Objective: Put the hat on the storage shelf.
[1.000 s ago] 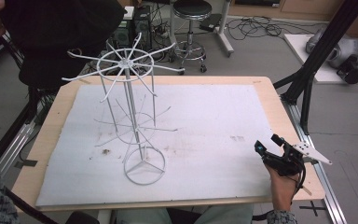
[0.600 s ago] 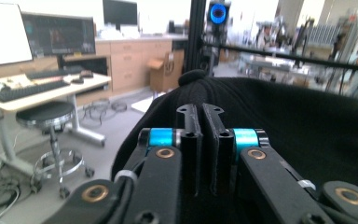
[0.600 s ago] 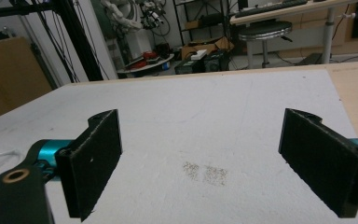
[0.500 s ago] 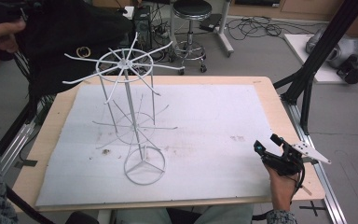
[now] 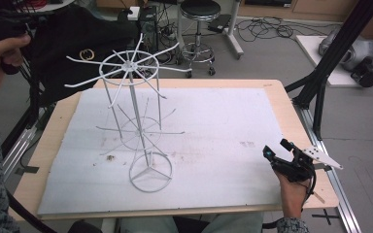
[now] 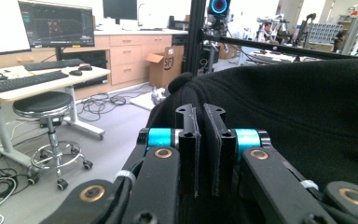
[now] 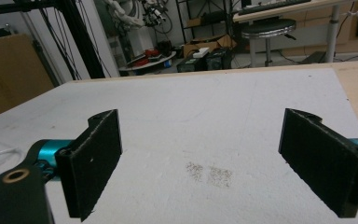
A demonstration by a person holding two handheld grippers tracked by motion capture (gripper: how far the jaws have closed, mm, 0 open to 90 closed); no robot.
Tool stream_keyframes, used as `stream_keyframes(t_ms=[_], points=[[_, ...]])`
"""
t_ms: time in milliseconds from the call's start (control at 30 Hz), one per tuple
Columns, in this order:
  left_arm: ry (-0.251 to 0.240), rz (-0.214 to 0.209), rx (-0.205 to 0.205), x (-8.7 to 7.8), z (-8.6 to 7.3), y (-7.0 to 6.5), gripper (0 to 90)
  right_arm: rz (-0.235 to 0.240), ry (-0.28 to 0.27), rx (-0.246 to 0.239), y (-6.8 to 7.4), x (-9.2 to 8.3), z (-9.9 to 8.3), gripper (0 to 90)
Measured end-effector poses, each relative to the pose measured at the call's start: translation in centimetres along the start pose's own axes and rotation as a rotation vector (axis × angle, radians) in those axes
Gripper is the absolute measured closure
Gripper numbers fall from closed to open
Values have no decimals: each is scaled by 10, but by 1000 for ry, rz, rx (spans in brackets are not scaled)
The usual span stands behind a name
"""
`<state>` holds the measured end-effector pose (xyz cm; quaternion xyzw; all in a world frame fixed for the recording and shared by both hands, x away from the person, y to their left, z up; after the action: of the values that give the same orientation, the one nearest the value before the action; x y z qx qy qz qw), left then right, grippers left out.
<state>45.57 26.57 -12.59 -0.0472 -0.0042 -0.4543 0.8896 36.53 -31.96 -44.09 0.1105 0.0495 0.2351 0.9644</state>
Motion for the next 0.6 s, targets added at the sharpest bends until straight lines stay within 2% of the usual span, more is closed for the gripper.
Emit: stream_keyframes(t_ms=[133,233,367,500,600], points=[[-2,14,19,-2,-5,2,830,2,3,3,1,1,0,123],[-67,-10,13,-5,-1,-1,855,4,3,-2,0,2,0,122],[-45,19,47,-6,-2,-1,832,6,1,-1,1,2,0,123],[-41,70,92,-9,-4,0,787,7,-1,1,1,3,0,123],[-11,135,145,-10,-8,1,741,9,2,2,2,3,0,123]])
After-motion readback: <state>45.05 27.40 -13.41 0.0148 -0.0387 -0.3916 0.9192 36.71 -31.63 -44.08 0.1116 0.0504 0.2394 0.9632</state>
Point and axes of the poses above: each handheld gripper's, and its own axes: x roughly forward along the jaws, z roughly out of its top, y roughly to its left, the point moved 10 cm from there along x, roughly forward along the jaws, and after that the axes turned 7 degrees about -y, right-handed, at the moved point
